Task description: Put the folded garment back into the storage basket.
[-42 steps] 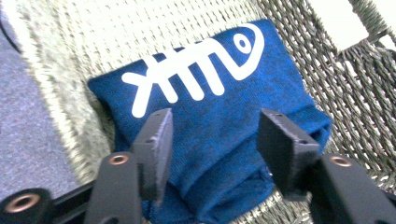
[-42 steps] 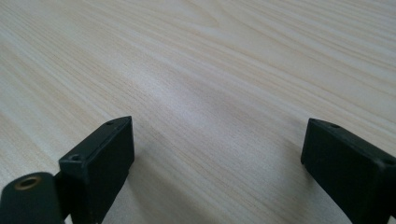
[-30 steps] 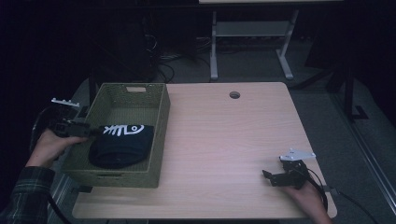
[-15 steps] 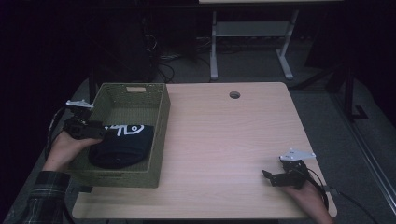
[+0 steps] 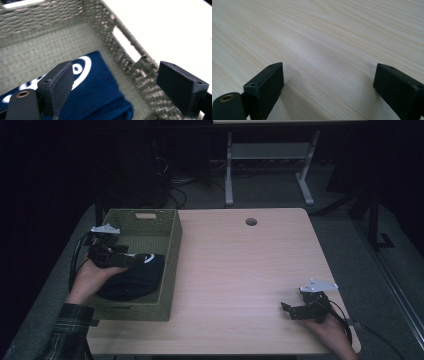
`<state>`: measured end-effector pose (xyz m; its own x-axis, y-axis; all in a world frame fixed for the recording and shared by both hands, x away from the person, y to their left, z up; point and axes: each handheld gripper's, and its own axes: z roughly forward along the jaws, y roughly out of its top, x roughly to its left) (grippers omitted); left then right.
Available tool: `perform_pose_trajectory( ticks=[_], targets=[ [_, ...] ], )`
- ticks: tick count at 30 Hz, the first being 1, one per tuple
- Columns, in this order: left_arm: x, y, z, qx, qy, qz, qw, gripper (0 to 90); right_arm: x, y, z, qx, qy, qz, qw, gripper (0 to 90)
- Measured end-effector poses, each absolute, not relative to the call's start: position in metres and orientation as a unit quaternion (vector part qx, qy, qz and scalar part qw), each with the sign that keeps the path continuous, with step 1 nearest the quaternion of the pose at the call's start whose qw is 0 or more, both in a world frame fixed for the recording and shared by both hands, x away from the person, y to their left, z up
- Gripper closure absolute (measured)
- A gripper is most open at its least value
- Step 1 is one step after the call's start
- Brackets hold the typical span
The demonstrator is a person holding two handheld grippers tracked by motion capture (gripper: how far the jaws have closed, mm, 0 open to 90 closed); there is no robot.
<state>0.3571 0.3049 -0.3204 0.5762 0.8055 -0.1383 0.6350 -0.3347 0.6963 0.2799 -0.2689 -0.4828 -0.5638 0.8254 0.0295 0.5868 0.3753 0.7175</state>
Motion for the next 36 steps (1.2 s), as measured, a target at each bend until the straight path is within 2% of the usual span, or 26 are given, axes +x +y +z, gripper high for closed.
perform_pose_trajectory(
  ticks=[21, 36],
  targets=[
    [0.354, 0.218, -0.325, 0.835, 0.384, 0.087, 0.384, 13.7, 0.280, -0.269, -0.483, 0.435, 0.812, 0.351, 0.170, 9.2],
    [0.346, 0.151, -0.345, 0.851, 0.337, 0.071, 0.396, 13.7, 0.280, -0.269, -0.483, 0.435, 0.812, 0.351, 0.170, 9.2]
  ],
)
